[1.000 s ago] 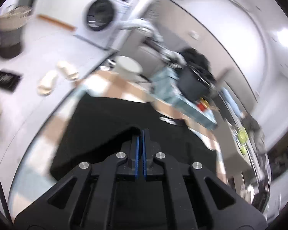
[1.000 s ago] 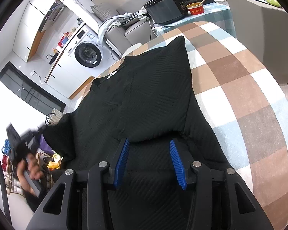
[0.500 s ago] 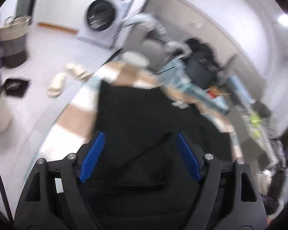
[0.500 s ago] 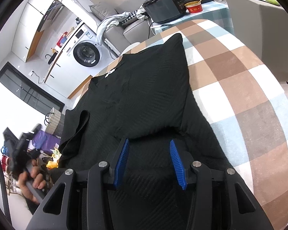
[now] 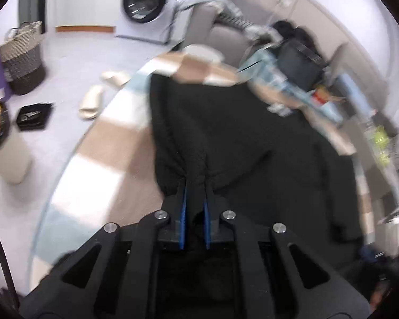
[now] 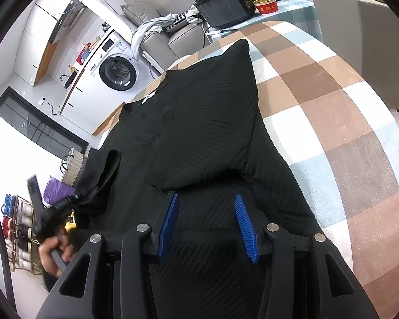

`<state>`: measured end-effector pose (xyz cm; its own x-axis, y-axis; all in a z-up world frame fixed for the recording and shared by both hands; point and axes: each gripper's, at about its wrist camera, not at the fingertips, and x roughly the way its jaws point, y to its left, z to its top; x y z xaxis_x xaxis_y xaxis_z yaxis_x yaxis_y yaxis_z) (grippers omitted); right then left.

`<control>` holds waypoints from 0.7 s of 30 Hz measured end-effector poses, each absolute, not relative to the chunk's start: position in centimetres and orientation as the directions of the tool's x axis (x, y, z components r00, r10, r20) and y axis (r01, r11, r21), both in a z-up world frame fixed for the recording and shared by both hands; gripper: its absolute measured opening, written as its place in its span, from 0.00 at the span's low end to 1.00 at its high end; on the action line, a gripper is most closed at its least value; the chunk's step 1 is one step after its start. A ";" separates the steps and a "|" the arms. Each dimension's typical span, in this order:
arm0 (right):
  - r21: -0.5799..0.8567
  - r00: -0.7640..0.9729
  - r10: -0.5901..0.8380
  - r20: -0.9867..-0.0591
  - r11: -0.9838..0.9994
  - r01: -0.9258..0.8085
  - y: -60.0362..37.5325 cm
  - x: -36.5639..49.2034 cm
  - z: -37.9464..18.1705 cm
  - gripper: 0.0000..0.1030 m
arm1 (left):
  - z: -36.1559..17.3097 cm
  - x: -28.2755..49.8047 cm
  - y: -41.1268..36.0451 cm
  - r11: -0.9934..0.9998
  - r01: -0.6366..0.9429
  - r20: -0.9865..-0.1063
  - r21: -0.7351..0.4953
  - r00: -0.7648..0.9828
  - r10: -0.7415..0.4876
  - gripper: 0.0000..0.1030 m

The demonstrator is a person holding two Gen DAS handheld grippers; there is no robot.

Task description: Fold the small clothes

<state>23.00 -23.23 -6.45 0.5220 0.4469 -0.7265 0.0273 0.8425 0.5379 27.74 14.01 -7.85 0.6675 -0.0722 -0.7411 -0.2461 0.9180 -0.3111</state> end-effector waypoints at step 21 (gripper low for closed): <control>0.536 0.524 0.438 -0.730 0.843 0.041 -23.4 22.1 -6.5 0.46 | -5.7 25.4 12.2 0.903 -0.189 -0.682 -0.385 0.718 -0.141 0.49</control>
<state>22.13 -23.38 -6.54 0.5245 0.4379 -0.7302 0.0414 0.8434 0.5356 25.41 12.18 -5.70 0.7182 -0.1405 -0.6815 -0.1887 0.9034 -0.3851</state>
